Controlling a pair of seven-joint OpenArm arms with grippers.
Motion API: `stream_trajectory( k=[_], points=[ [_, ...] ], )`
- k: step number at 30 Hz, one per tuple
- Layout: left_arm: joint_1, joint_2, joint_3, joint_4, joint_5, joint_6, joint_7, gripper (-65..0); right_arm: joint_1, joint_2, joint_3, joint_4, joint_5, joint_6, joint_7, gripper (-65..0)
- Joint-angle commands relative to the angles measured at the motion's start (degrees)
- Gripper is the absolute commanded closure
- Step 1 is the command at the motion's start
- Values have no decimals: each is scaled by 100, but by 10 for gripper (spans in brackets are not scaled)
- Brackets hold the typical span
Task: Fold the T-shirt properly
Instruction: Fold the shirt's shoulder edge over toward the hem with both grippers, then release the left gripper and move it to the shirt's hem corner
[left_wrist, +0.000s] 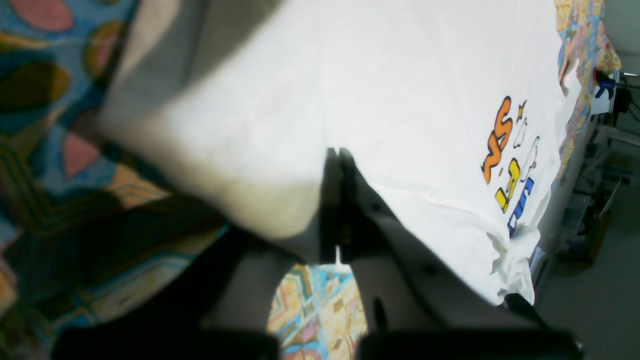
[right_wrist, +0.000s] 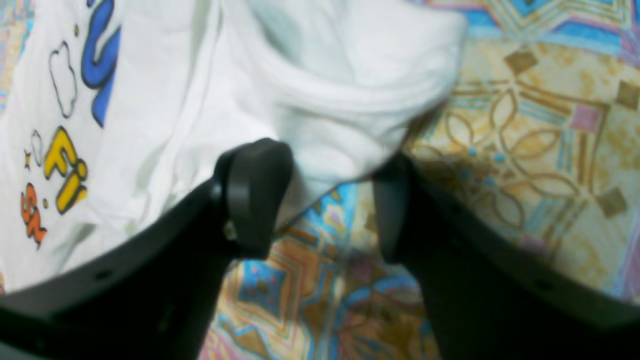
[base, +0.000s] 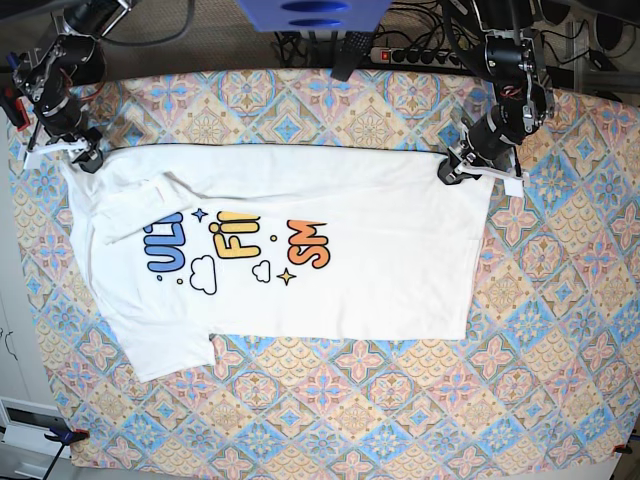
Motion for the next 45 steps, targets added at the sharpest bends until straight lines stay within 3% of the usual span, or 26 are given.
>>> stream_trajectory(
  k=[1, 7, 11, 13, 18, 23, 29, 34, 38, 40, 43, 45],
  points=[
    [-11, -69, -16, 82, 25, 8, -10, 0, 62, 18, -21, -49, -124, -50, -174, -298],
    [77, -78, -16, 82, 25, -1, -10, 0, 79, 36, -21, -66, -132, -50, -165, -263],
    [200, -166, -16, 82, 16, -1, -1, 0, 53, 89, -21, -31, -132, -50, -165, -87],
    [306, -236, -16, 108, 16, -10, -1, 0, -97, 89, -21, -23, -132, -50, -165, -33],
    [648, -359, -34, 627, 7, -10, -18, 0, -404, 89, -21, -5, -132, -41, -165, -22],
    [1123, -386, -69, 1198, 7, -10, -10, 0, -932, 89, -21, 505, -124, 645, -165, -20],
    [1536, -386, -262, 1304, 7, -10, -1, 0, -1547, 80, -21, 1094, -124, 689, -165, -19],
    [1730, -386, -280, 1304, 7, -10, -1, 0, -1626, 71, -21, 1173, -124, 697, -148, -24],
    [1783, -386, -306, 1313, 7, -10, 237, -31, -1626, 71, -30, 1173, -124, 697, -165, -112],
    [1783, -386, -306, 1313, -2, -10, 430, -93, -1653, 71, -30, 1173, -124, 697, -192, -175],
    [1809, -386, -315, 1313, -2, -10, 676, -240, -1741, 71, -12, 1191, -124, 697, -350, -282],
    [1827, -377, -359, 1313, -2, -10, 746, -305, -1749, 71, 58, 1279, -124, 697, -341, -300]
  ],
)
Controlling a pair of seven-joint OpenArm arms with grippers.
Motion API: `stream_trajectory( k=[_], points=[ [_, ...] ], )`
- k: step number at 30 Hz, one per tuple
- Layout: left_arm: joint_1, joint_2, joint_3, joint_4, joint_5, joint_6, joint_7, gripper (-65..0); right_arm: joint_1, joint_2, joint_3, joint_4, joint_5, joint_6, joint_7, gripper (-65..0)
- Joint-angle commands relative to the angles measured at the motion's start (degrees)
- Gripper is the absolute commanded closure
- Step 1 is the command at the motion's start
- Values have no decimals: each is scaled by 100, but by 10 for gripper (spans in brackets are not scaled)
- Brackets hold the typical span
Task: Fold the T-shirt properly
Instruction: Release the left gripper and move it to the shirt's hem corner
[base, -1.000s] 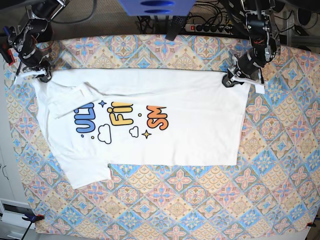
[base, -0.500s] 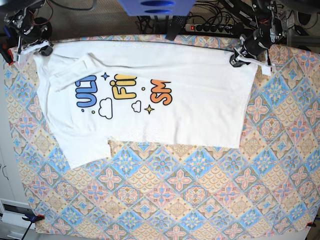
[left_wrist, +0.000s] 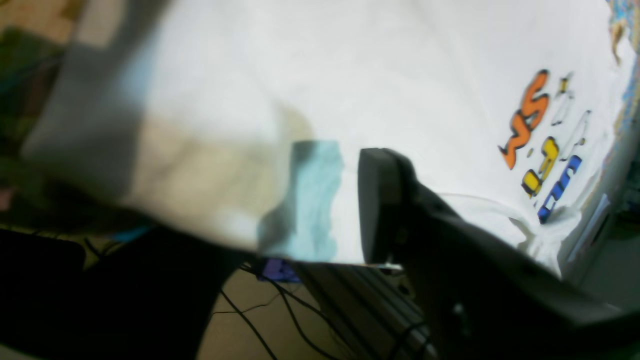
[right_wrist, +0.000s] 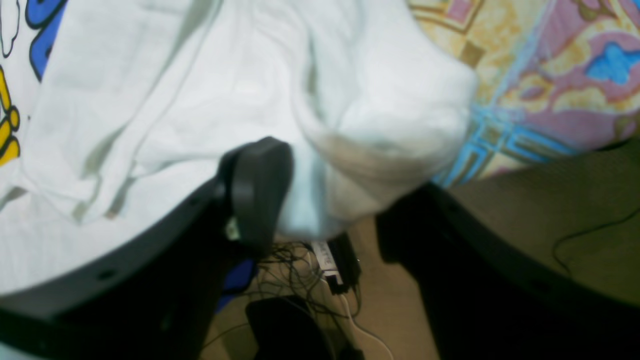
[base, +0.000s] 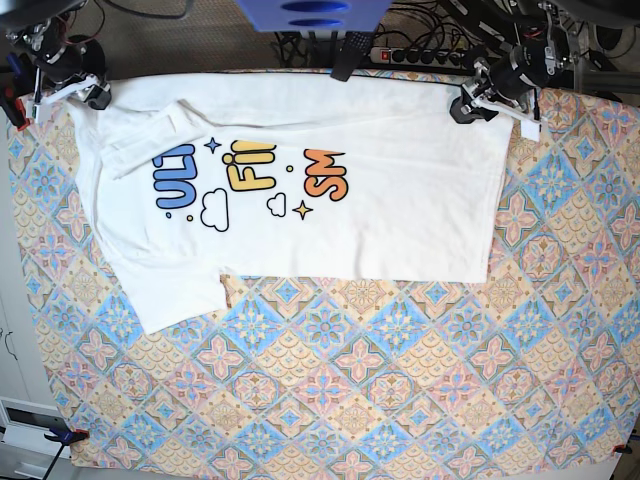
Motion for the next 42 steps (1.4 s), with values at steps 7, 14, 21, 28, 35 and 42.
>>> stream_trajectory(
  k=[7, 14, 21, 28, 35, 42],
  points=[
    [203, -53, -380, 412, -90, 58, 122, -346, -121, 102, 650, 386, 5, -9, -11, -298],
    [19, -62, -899, 1326, -46, 76, 139, -346, -148, 102, 764, 782, -3, -17, -11, -298],
    [-808, -247, -917, 1344, -29, 76, 139, -352, -130, 102, 764, 1072, -12, -237, -11, -298],
    [-1608, -247, -917, 693, 288, 85, 139, -353, -121, 111, 1036, 1072, -21, -615, -2, -299],
    [-2654, -379, -723, -450, 666, 85, 139, -353, -121, 119, 1028, 1116, -21, -606, -2, -299],
    [-3595, -431, -328, -1382, 1044, 85, 113, -353, -121, 119, 984, 1591, -21, -606, -11, -299]
  ],
)
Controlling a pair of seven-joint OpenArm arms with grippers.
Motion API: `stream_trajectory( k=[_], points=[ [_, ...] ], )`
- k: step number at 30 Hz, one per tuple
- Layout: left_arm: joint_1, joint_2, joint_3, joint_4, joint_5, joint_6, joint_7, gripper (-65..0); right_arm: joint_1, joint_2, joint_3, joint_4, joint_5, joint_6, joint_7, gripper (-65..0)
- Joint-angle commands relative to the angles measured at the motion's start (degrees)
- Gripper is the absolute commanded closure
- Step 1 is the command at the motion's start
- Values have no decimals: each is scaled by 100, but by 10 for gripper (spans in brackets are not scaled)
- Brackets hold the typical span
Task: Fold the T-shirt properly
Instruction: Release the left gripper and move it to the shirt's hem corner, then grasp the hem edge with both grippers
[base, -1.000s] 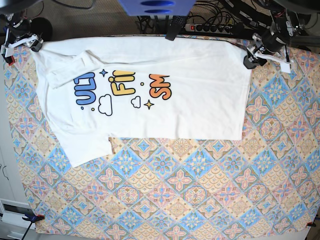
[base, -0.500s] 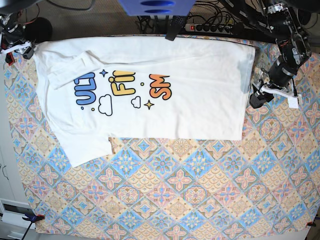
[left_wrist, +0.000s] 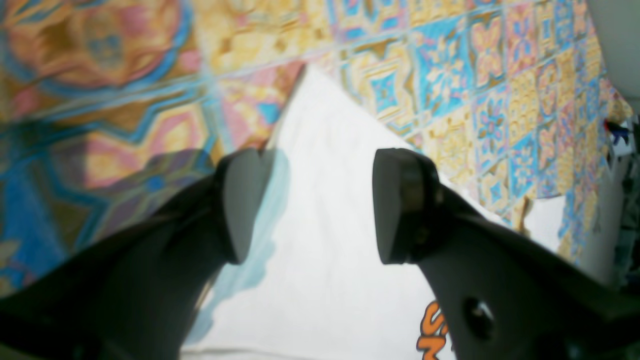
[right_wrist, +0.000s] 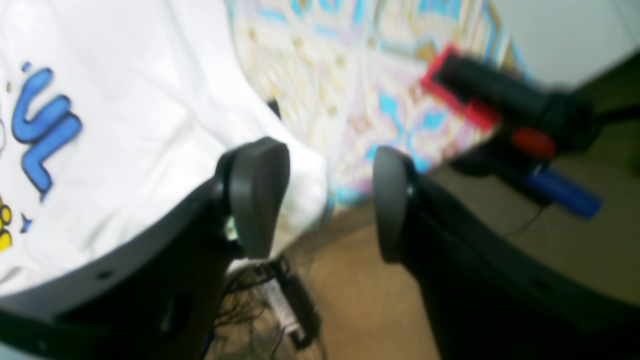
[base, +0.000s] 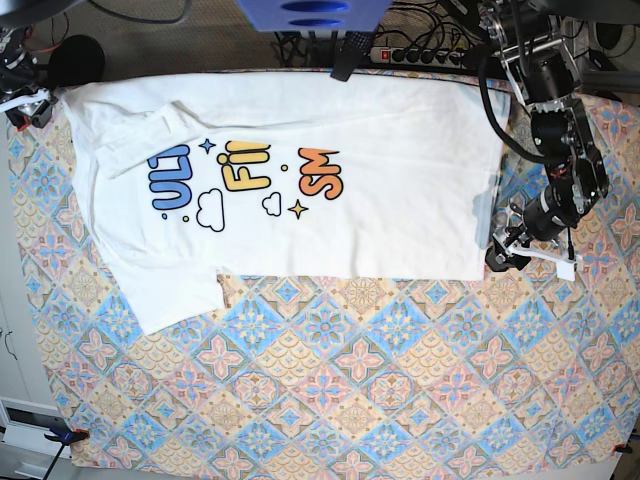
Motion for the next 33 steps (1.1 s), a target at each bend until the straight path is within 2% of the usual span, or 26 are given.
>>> stream_trajectory(
  k=[1, 6, 14, 21, 28, 30, 33],
  points=[
    [-218, -88, -33, -115, 30, -3, -75, -354, 17, 100, -13, 168, 55, 17, 96, -299],
    [-834, 44, -24, -1029, 434, -3, -84, -354, 122, 100, -277, 282, 55, 17, 87, -298],
    [-992, 448, 161, -1284, 1287, -3, -594, -354, 131, 100, -356, 282, 64, 17, 87, -298],
    [-1054, 483, 565, -2110, 1366, -3, -1139, -354, 324, 100, -312, 282, 64, 17, -256, -297],
    [-939, 501, 829, -2181, 1349, -29, -1156, -341, 359, 100, -312, 282, 64, 17, -256, -297],
    [-939, 554, 829, -2181, 1340, -38, -1156, -297, 359, 100, -330, 282, 64, 17, -256, -296],
    [-931, 562, 829, -2181, 1217, -38, -1156, -110, 509, 100, -339, 282, 64, 17, -265, -296]
  ],
)
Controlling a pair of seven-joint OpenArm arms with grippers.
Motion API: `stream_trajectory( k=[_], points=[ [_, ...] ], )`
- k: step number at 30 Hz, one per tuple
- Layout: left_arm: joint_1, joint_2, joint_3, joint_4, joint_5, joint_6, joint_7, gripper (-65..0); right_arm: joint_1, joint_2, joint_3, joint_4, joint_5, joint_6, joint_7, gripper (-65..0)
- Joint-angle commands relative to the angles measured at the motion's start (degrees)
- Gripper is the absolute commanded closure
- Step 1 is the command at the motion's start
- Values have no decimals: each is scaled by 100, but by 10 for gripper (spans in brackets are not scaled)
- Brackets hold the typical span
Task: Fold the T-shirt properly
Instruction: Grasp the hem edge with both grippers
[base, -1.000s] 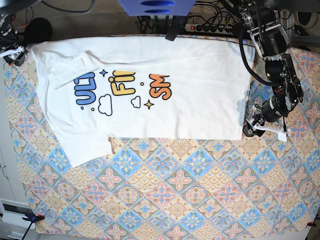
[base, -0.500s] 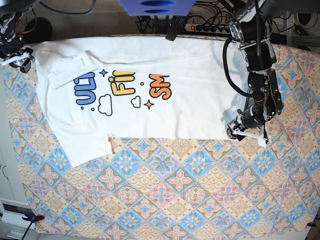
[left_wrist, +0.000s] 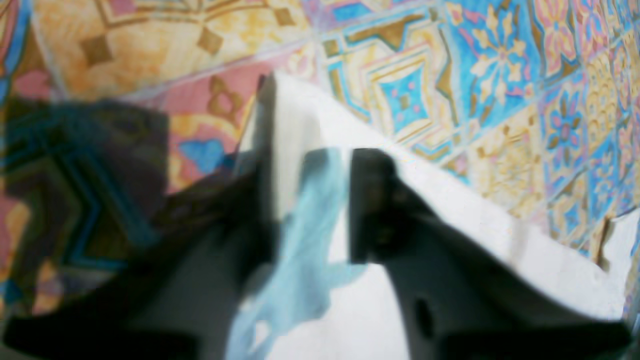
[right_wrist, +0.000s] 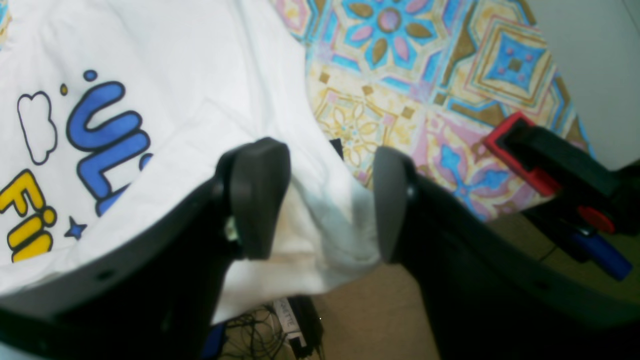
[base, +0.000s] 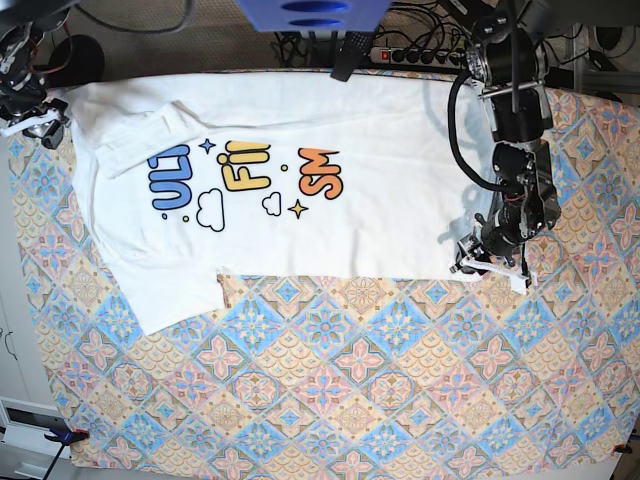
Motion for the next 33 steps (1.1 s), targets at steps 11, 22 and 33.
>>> stream_trajectory(
  k=[11, 22, 33],
  points=[
    [702, -167, 9, 1403, -370, 25, 447, 0, 1063, 122, -389, 66, -1173, 28, 116, -295],
    [1836, -167, -26, 3504, -388, 25, 667, 0, 2531, 596, -1901, -1095, -2351, 28, 195, -295],
    [2759, -158, -26, 4937, -396, 25, 667, 0, 3657, 1555, -3615, -3794, -2351, 28, 1672, -306]
  ],
)
